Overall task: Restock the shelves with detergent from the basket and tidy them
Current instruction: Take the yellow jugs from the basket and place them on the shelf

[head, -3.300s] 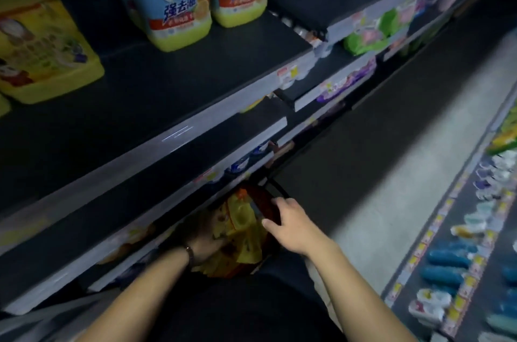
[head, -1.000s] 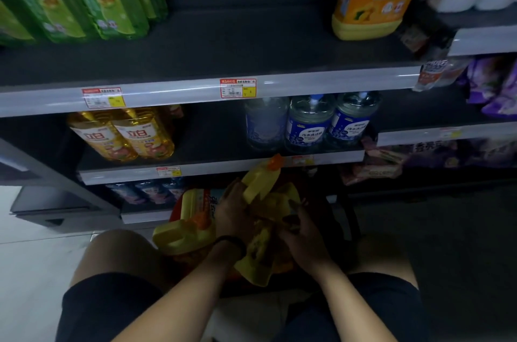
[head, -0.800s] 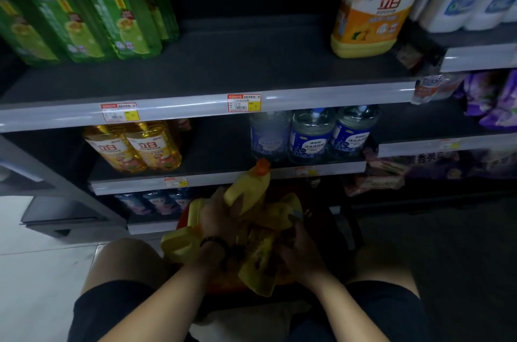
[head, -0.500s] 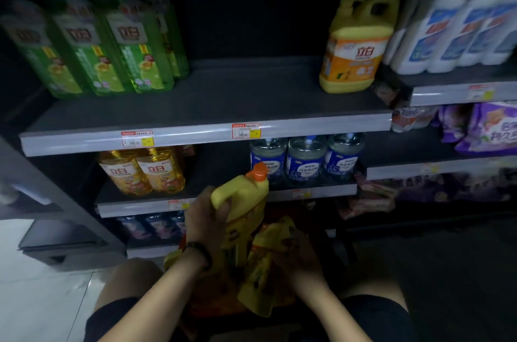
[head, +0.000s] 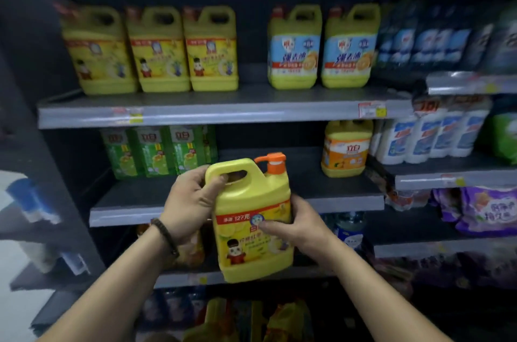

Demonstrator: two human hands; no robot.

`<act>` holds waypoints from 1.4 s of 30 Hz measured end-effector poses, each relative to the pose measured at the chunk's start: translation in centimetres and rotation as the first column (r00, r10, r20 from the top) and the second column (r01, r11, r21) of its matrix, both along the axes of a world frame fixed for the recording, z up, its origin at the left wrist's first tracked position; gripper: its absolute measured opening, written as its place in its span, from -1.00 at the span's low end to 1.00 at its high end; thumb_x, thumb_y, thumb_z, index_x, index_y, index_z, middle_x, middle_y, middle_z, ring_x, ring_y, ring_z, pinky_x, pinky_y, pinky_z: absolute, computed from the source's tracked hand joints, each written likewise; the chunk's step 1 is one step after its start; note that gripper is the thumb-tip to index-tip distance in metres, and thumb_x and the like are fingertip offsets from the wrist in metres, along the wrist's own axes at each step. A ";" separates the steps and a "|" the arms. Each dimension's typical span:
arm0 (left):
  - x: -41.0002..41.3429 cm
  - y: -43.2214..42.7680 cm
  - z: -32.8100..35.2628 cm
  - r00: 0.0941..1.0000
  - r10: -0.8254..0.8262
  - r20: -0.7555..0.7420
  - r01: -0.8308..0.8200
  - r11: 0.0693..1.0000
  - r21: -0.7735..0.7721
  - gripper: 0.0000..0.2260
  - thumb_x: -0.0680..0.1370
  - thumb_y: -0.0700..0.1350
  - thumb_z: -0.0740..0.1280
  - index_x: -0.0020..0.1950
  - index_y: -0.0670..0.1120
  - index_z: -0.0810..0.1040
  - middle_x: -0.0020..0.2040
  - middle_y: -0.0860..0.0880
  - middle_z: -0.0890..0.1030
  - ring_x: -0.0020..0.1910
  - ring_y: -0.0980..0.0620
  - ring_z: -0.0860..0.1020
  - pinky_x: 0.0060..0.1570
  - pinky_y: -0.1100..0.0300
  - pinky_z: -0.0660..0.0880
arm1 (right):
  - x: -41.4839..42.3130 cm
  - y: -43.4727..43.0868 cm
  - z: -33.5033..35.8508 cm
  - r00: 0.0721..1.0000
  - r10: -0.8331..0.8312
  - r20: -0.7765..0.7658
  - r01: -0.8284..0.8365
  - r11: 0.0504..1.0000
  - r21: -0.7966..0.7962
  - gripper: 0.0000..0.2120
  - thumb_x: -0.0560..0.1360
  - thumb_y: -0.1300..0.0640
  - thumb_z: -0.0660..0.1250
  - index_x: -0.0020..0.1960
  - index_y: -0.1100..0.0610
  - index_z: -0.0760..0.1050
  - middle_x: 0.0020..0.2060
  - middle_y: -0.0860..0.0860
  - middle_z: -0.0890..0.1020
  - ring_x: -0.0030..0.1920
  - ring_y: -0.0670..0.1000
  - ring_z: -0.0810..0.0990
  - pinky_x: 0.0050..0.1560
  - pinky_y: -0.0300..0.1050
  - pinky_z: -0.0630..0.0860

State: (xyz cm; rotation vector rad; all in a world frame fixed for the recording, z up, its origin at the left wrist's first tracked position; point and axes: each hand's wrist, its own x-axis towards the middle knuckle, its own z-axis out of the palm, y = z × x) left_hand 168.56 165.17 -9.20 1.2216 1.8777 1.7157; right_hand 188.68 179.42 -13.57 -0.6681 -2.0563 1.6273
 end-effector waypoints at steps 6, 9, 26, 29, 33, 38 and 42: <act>-1.4 -1.1 7.7 0.997 -0.028 0.072 0.026 0.999 0.035 -0.79 0.67 -0.04 0.34 0.19 -0.13 0.68 0.04 -0.14 0.78 -0.10 -0.14 0.75 -0.22 0.01 0.68 | -1.8 -2.3 7.0 0.989 0.047 -0.140 -0.056 0.997 -0.060 -0.48 0.43 0.18 0.63 0.33 0.10 0.55 0.13 0.05 0.77 0.15 0.08 0.77 0.19 0.12 0.69; -2.5 -1.6 10.6 0.994 -0.007 0.106 0.001 0.998 0.060 -0.70 0.61 0.10 0.41 0.25 -0.03 0.64 0.09 -0.11 0.77 0.01 -0.17 0.75 -0.05 -0.17 0.71 | -3.4 -2.9 9.7 0.976 0.035 -0.217 -0.057 0.994 -0.093 -0.44 0.43 0.18 0.63 0.37 0.12 0.53 0.14 0.10 0.77 0.15 0.13 0.77 0.20 0.21 0.69; -13.6 -4.8 15.5 0.996 -0.041 0.084 0.032 0.994 0.101 -0.55 0.50 -0.08 0.54 0.36 0.02 0.53 0.22 -0.03 0.74 0.18 -0.04 0.72 0.18 -0.08 0.67 | -19.6 -3.2 20.2 0.928 -0.001 -0.374 -0.023 0.998 -0.060 -0.34 0.31 -0.08 0.67 0.34 -0.08 0.50 0.09 -0.06 0.78 0.10 0.06 0.78 0.18 0.27 0.69; -17.3 -5.1 17.3 1.000 0.017 0.022 -0.020 0.993 0.117 -0.57 0.51 -0.07 0.52 0.35 0.01 0.53 0.21 0.01 0.74 0.18 -0.02 0.72 0.17 -0.04 0.66 | -24.6 -2.8 21.4 0.930 0.024 -0.368 -0.054 0.996 -0.074 -0.31 0.30 -0.12 0.67 0.34 -0.04 0.50 0.10 -0.03 0.78 0.10 0.10 0.78 0.18 0.30 0.68; -22.7 -4.8 19.4 0.995 0.085 0.059 -0.093 0.985 0.148 -0.67 0.59 -0.14 0.47 0.33 -0.06 0.55 0.19 -0.07 0.75 0.13 -0.07 0.74 0.12 -0.09 0.68 | -31.5 -2.0 24.0 0.934 0.105 -0.341 -0.109 0.994 0.007 -0.32 0.44 -0.13 0.63 0.44 -0.08 0.40 0.21 -0.02 0.72 0.20 0.13 0.72 0.28 0.31 0.63; -29.9 -4.7 19.8 0.987 0.033 0.158 -0.066 0.975 0.212 -0.65 0.62 -0.21 0.42 0.40 -0.10 0.53 0.24 -0.16 0.72 0.22 -0.22 0.70 0.25 -0.28 0.59 | -38.7 -1.0 26.0 0.940 0.234 -0.248 -0.188 0.962 0.196 -0.35 0.51 -0.15 0.55 0.48 -0.09 0.32 0.31 -0.08 0.65 0.31 0.02 0.65 0.36 0.19 0.60; -33.9 -4.0 19.1 0.995 0.079 0.065 -0.092 0.969 0.231 -0.69 0.65 -0.17 0.40 0.40 -0.04 0.54 0.26 -0.15 0.71 0.24 -0.24 0.69 0.24 -0.32 0.59 | -42.6 -0.2 25.2 0.950 0.250 -0.186 -0.192 0.941 0.279 -0.33 0.53 -0.11 0.55 0.53 -0.08 0.31 0.32 -0.10 0.64 0.34 -0.01 0.62 0.37 0.11 0.58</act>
